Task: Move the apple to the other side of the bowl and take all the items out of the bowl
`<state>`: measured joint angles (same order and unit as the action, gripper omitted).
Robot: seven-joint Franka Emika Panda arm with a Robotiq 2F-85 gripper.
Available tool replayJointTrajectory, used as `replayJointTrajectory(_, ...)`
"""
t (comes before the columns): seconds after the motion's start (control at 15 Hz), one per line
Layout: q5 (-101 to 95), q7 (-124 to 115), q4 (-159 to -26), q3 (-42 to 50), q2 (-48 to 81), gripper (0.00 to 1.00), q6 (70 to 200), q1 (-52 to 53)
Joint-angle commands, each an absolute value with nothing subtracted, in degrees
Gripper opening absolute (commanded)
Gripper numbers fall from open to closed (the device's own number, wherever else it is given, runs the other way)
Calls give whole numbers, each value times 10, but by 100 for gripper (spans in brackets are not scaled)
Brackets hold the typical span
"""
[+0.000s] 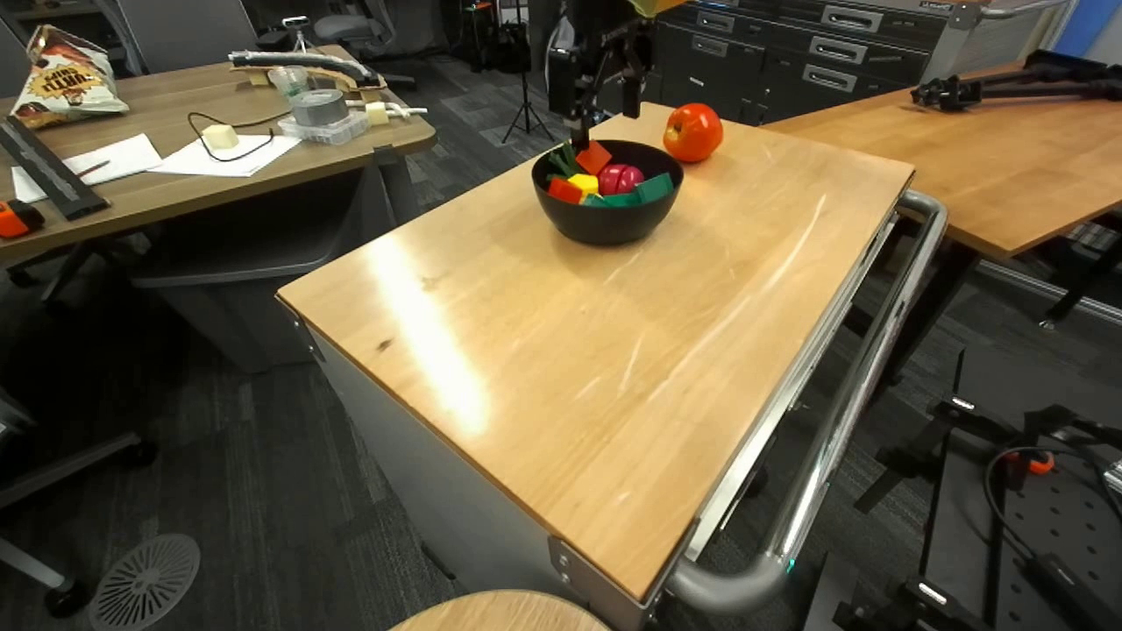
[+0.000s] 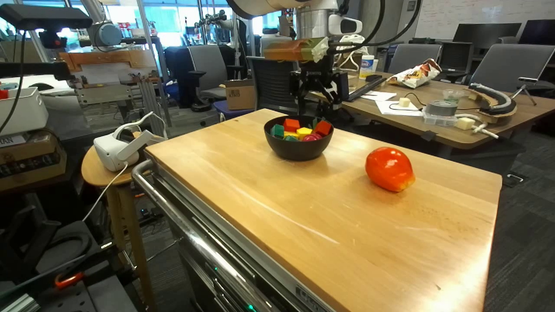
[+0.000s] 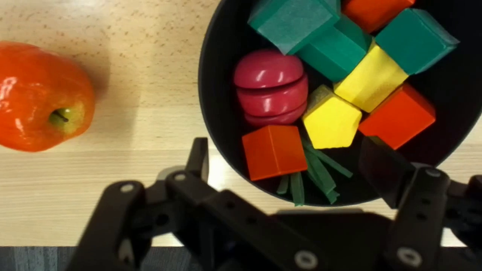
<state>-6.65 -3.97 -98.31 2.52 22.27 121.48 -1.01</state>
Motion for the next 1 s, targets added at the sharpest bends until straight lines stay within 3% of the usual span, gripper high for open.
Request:
replayJointTrajectory(0.0, -46, -72, -952, 26, 246, 100, 1214, -7)
replayJointTrajectory(0.4, -33, -148, -920, 34, 288, 100, 1199, -3)
replayJointTrajectory(0.47, -30, -162, -915, 35, 294, 96, 1194, -2)
replayJointTrajectory(0.6, -25, -182, -907, 36, 299, 71, 1192, -3)
replayJointTrajectory(0.73, -19, -194, -904, 37, 299, 61, 1190, -4)
replayJointTrajectory(0.87, -14, -204, -903, 37, 298, 43, 1187, -3)
replayJointTrajectory(0.93, -13, -207, -905, 37, 296, 42, 1186, -2)
